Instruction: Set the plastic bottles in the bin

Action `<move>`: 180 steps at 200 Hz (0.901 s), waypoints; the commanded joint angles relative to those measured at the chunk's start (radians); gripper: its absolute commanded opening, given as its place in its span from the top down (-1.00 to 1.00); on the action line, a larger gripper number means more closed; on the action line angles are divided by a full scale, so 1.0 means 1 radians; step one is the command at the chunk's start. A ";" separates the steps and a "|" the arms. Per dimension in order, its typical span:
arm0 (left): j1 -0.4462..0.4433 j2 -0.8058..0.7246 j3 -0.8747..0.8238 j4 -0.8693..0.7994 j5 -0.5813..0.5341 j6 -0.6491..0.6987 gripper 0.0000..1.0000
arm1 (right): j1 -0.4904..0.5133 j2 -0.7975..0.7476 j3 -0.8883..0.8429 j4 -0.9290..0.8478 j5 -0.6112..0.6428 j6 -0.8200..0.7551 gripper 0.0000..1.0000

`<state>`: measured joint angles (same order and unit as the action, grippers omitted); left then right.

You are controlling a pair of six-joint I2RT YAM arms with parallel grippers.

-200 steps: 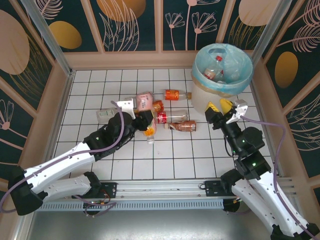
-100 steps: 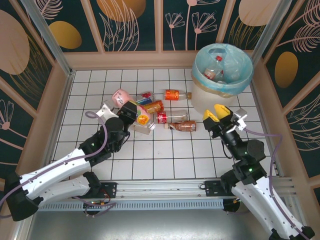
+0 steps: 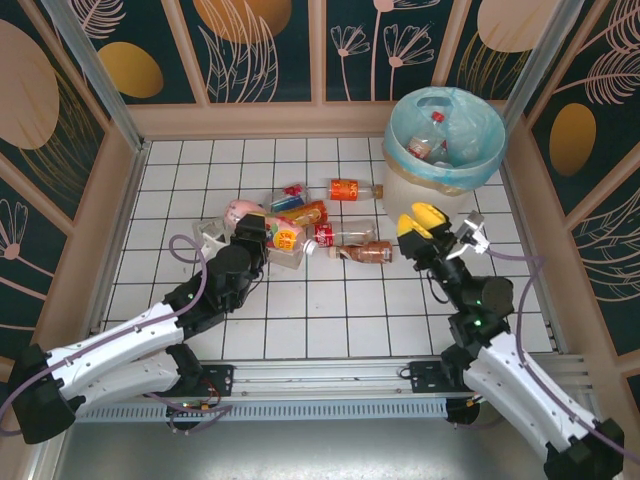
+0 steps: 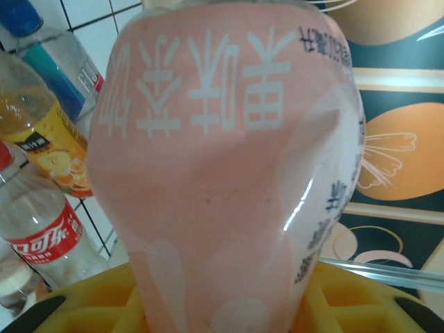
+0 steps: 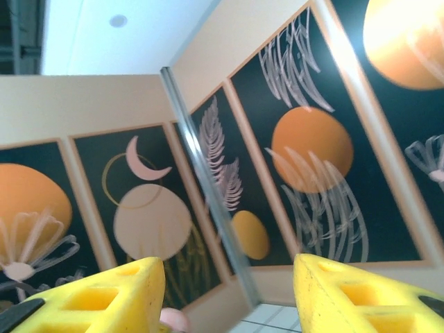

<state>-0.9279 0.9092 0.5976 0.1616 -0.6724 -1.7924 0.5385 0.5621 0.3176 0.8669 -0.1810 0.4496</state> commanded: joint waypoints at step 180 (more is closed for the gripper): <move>-0.002 -0.082 0.011 0.132 0.022 -0.134 1.00 | 0.567 0.550 0.268 0.110 0.372 -0.053 -0.12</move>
<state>-0.9279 0.8520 0.5919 0.2363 -0.6506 -1.9087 1.0889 1.0901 0.5426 0.9516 0.1184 0.4015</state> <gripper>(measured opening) 0.389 0.561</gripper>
